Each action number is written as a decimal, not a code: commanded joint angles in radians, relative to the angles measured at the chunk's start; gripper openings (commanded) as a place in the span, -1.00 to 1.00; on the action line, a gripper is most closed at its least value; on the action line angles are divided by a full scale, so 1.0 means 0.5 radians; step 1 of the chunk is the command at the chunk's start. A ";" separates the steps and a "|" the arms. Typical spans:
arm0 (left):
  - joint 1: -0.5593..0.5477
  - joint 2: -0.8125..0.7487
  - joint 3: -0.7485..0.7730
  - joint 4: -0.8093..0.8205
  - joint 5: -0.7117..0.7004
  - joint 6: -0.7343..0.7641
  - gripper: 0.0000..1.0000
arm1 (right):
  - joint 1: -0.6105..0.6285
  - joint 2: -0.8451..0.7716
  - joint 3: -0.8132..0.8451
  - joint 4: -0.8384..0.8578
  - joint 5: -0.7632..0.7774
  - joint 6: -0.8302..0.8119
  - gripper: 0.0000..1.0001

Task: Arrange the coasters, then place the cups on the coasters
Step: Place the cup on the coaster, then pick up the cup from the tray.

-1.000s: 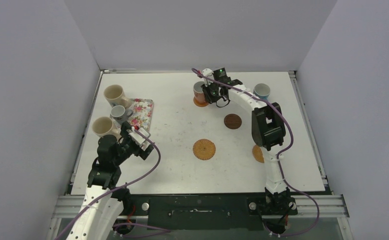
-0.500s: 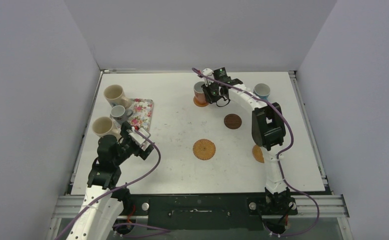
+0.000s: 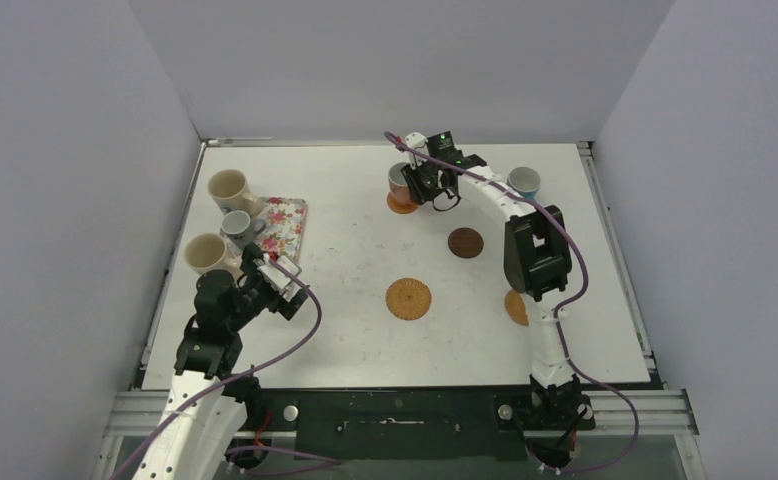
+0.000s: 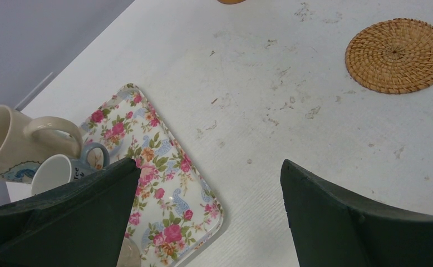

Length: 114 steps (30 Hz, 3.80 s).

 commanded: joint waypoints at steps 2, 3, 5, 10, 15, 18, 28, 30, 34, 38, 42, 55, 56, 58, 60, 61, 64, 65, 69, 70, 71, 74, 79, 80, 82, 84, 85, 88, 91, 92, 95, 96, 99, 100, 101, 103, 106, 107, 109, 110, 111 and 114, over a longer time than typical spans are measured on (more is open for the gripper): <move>-0.013 -0.013 -0.007 0.086 -0.010 0.018 0.95 | 0.016 -0.049 0.107 0.030 0.003 0.016 -0.42; -0.011 -0.013 -0.008 0.086 -0.010 0.019 0.95 | 0.017 -0.049 0.111 0.023 0.004 0.013 -0.42; -0.016 -0.013 -0.008 0.086 -0.010 0.020 0.95 | 0.016 -0.056 0.116 0.016 0.009 0.009 -0.41; -0.015 -0.009 -0.009 0.087 -0.010 0.021 0.95 | 0.022 -0.062 0.149 -0.041 0.021 0.006 -0.24; -0.019 -0.009 -0.008 0.090 -0.010 0.021 0.95 | 0.045 -0.117 0.133 -0.107 0.067 0.000 0.07; -0.019 -0.011 -0.008 0.088 -0.010 0.021 0.95 | 0.045 -0.190 0.105 -0.137 0.087 0.000 0.22; -0.025 -0.011 -0.005 0.208 -0.202 -0.132 0.95 | 0.048 -0.570 -0.082 -0.288 0.093 -0.080 0.96; -0.026 0.000 -0.006 0.242 -0.250 -0.159 0.95 | 0.045 -0.669 -0.154 -0.306 0.096 -0.111 0.99; -0.029 0.035 -0.006 0.332 -0.336 -0.173 0.95 | 0.045 -0.874 -0.316 -0.346 0.043 -0.167 1.00; -0.025 0.090 -0.008 0.384 -0.314 -0.053 0.95 | 0.048 -1.082 -0.485 -0.439 -0.152 -0.305 1.00; -0.024 0.251 0.045 0.519 -0.337 -0.006 0.95 | 0.051 -1.237 -0.623 -0.558 -0.292 -0.485 1.00; 0.119 1.207 0.741 0.256 -0.123 0.481 0.95 | -0.083 -1.637 -1.003 -0.756 -0.775 -0.967 1.00; 0.156 1.261 0.791 0.241 -0.071 0.504 0.95 | -0.115 -1.648 -1.012 -0.780 -0.823 -0.994 1.00; 0.222 1.384 0.904 0.176 0.005 0.556 0.95 | -0.182 -1.669 -1.048 -0.802 -0.893 -1.068 1.00; 0.277 1.489 1.002 0.095 0.089 0.634 0.94 | -0.238 -1.683 -1.086 -0.815 -0.933 -1.129 1.00; 0.289 1.534 1.041 0.046 0.130 0.681 0.93 | -0.262 -1.689 -1.110 -0.823 -0.954 -1.166 1.00; 0.293 1.655 1.140 -0.049 0.136 0.787 0.92 | -0.312 -1.704 -1.177 -0.862 -1.016 -1.294 1.00; 0.291 1.693 1.170 -0.049 0.088 0.762 0.92 | -0.322 -1.710 -1.198 -0.874 -1.038 -1.334 1.00; 0.374 1.823 1.265 0.024 -0.138 0.513 0.92 | -0.331 -1.749 -1.283 -0.880 -1.118 -1.437 1.00; 0.389 1.840 1.269 0.019 -0.153 0.478 0.93 | -0.333 -1.763 -1.299 -0.876 -1.126 -1.452 1.00; 0.408 1.842 1.260 0.027 -0.156 0.448 0.95 | -0.333 -1.774 -1.314 -0.868 -1.138 -1.462 1.00; 0.446 1.773 1.167 0.148 -0.200 0.309 0.95 | -0.338 -1.807 -1.347 -0.841 -1.160 -1.470 1.00; 0.513 1.685 1.061 0.255 -0.279 0.080 0.95 | -0.341 -1.827 -1.370 -0.853 -1.187 -1.509 1.00; 0.528 1.684 1.067 0.248 -0.281 0.046 0.95 | -0.342 -1.829 -1.375 -0.851 -1.187 -1.509 1.00; 0.538 1.691 1.083 0.219 -0.347 -0.035 0.95 | -0.343 -1.832 -1.380 -0.846 -1.187 -1.510 1.00; 0.539 1.713 1.111 0.177 -0.432 -0.077 0.95 | -0.343 -1.833 -1.386 -0.847 -1.186 -1.512 1.00; 0.539 1.730 1.124 0.160 -0.481 -0.103 0.95 | -0.343 -1.837 -1.389 -0.846 -1.192 -1.513 1.00; 0.550 1.749 1.120 0.175 -0.576 -0.131 0.95 | -0.342 -1.842 -1.402 -0.845 -1.194 -1.516 1.00; 0.555 1.788 1.109 0.249 -0.700 -0.152 0.95 | -0.344 -1.850 -1.412 -0.839 -1.193 -1.519 1.00; 0.561 1.815 1.112 0.275 -0.734 -0.160 0.95 | -0.343 -1.850 -1.415 -0.839 -1.193 -1.518 1.00; 0.594 1.896 1.143 0.310 -0.755 -0.171 0.95 | -0.345 -1.853 -1.419 -0.839 -1.191 -1.519 1.00; 0.609 1.928 1.158 0.316 -0.750 -0.172 0.95 | -0.344 -1.855 -1.422 -0.837 -1.190 -1.519 1.00; 0.627 2.014 1.201 0.329 -0.748 -0.178 0.95 | -0.346 -1.866 -1.435 -0.834 -1.187 -1.519 1.00; 0.634 2.041 1.218 0.331 -0.749 -0.183 0.95 | -0.345 -1.870 -1.440 -0.831 -1.184 -1.518 1.00; 0.642 2.065 1.234 0.335 -0.747 -0.186 0.95 | -0.344 -1.872 -1.444 -0.828 -1.184 -1.520 1.00; 0.659 2.106 1.268 0.339 -0.730 -0.198 0.95 | -0.345 -1.875 -1.453 -0.825 -1.182 -1.522 1.00; 0.682 2.150 1.322 0.303 -0.673 -0.215 0.95 | -0.345 -1.869 -1.454 -0.821 -1.177 -1.523 1.00; 0.685 2.158 1.331 0.289 -0.650 -0.220 0.95 | -0.346 -1.866 -1.454 -0.819 -1.178 -1.525 1.00; 0.697 2.179 1.348 0.273 -0.621 -0.233 0.95 | -0.345 -1.865 -1.457 -0.817 -1.173 -1.525 1.00; 0.699 2.190 1.359 0.258 -0.606 -0.234 0.95 | -0.346 -1.863 -1.459 -0.816 -1.172 -1.523 1.00; 0.705 2.204 1.369 0.247 -0.587 -0.235 0.95 | -0.346 -1.863 -1.460 -0.816 -1.172 -1.525 1.00; 0.714 2.241 1.384 0.224 -0.556 -0.243 0.94 | -0.346 -1.856 -1.462 -0.807 -1.171 -1.525 1.00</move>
